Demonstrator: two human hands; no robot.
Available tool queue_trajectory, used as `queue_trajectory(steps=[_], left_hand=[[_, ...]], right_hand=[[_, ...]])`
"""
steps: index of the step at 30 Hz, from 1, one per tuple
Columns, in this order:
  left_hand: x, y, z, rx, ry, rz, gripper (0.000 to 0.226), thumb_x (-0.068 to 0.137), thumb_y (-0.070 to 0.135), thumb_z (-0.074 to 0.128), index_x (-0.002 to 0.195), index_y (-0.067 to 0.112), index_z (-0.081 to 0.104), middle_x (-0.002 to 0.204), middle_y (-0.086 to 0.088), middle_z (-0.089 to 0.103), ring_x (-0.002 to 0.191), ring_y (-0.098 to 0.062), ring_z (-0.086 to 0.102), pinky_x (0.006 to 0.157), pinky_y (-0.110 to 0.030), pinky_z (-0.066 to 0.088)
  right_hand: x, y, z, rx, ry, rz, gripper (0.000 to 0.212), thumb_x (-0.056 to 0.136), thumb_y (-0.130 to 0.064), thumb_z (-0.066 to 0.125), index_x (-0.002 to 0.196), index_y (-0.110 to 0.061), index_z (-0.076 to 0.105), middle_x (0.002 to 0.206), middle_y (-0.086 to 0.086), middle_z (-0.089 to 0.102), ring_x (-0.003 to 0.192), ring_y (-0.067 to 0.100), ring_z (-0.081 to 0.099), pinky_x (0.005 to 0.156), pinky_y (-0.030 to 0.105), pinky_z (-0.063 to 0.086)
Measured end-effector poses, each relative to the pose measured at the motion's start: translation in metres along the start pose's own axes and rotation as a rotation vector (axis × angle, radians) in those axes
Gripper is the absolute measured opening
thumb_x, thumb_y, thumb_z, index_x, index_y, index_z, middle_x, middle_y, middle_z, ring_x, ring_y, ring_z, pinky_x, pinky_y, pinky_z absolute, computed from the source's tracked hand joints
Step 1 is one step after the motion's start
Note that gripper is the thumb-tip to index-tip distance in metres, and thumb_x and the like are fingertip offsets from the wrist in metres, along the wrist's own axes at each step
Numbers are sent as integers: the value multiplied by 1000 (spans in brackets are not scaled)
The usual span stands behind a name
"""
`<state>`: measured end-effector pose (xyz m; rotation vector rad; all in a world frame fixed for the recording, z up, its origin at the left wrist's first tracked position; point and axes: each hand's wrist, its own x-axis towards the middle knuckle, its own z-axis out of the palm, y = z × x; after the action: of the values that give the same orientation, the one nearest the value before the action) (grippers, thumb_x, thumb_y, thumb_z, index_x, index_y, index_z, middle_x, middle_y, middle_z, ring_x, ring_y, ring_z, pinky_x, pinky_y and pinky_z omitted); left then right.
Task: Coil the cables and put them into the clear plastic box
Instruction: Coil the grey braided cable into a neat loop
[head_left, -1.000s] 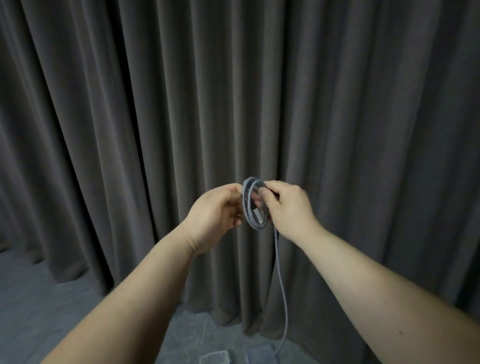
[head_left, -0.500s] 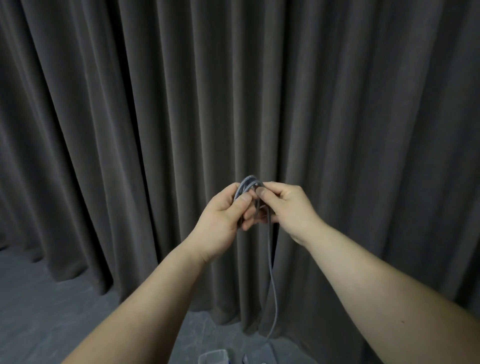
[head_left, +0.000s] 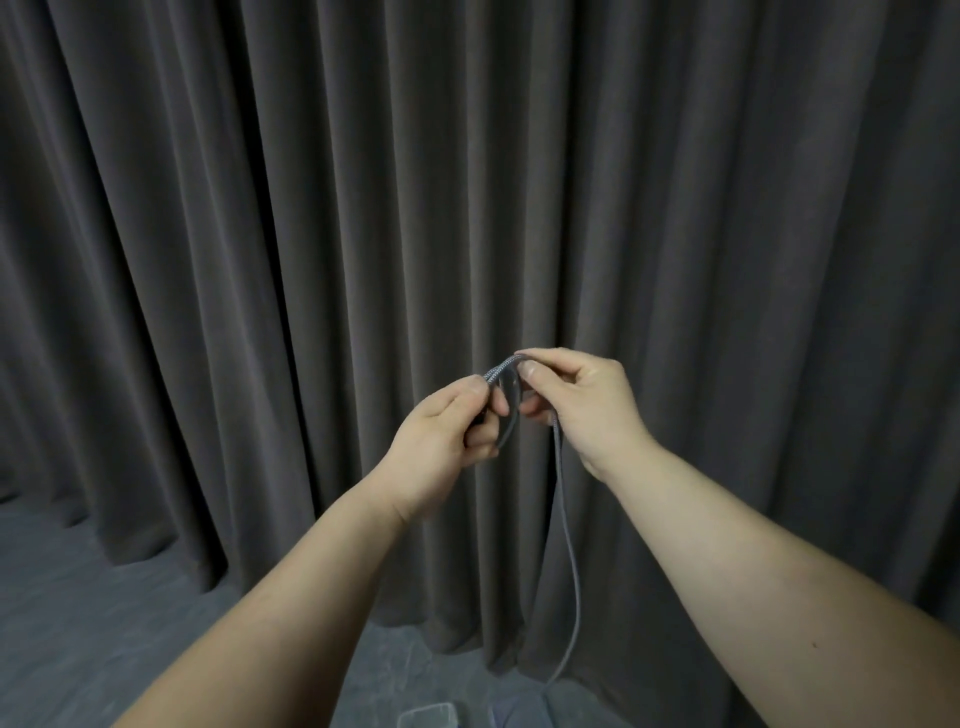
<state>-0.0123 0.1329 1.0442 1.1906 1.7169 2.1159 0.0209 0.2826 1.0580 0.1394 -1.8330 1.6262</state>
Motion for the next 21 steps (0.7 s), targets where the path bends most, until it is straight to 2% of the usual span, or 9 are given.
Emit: queue_trajectory(steps=[2,4,7,9,12,15,17,18,21], left_hand=[[-1,1,0,-84,-53,-22,26,92,30,38,85,7,48,56,2,30,48,-10,22,60,-31,21],[-1,4,0,-194,-75,-33,24,96,27,37,84,9,47,56,4,32,46,-9,24,59,-29,28],[4,14,-4,-411,37,-79,28,101,24,31,80,14,46,52,8,29,40,-4,23,58,-24,34],[11,22,-12,-566,154,-91,32,102,27,30,77,17,46,49,11,27,37,-3,22,55,-20,36],[21,32,-38,-748,310,-61,35,104,31,31,74,20,47,48,10,26,35,-6,22,55,-16,36],[28,36,-61,-818,410,-20,35,104,31,31,75,21,46,53,11,27,38,-7,22,62,-18,34],[30,33,-64,-755,448,1,34,105,28,32,74,20,46,54,9,29,41,-7,24,61,-19,34],[31,30,-61,-702,451,9,34,105,25,32,74,19,46,54,9,31,42,-7,26,58,-18,34],[33,21,-48,-498,409,47,30,103,15,33,75,15,44,56,4,39,48,-8,34,55,-19,31]], right_hand=[[-1,0,1,-51,-35,-24,25,92,-10,59,86,-31,72,66,-3,68,53,10,58,51,21,48],[-1,2,0,-145,-100,-65,29,96,-11,54,93,-36,69,69,-1,66,54,11,56,54,23,49],[-3,9,-1,-245,-185,-49,32,99,-10,47,117,-32,61,68,-1,60,54,9,53,57,24,49],[-5,14,-1,-223,-240,33,34,98,-8,46,124,-28,56,67,0,57,55,10,52,58,24,48],[-14,22,-7,-240,-315,157,28,94,-3,50,104,-29,53,67,3,56,54,15,52,56,26,47],[-18,31,-14,-301,-259,240,21,91,0,53,87,-20,49,68,7,56,51,17,50,52,27,46],[-15,33,-16,-587,-215,159,14,92,-11,57,83,-21,53,70,0,60,57,15,54,56,24,46],[-14,32,-15,-781,-247,67,11,92,-17,58,84,-24,56,73,-3,62,65,16,57,60,26,47],[-13,10,3,-1158,-486,-122,11,92,-27,53,91,-28,63,89,-4,67,88,21,60,75,32,50]])
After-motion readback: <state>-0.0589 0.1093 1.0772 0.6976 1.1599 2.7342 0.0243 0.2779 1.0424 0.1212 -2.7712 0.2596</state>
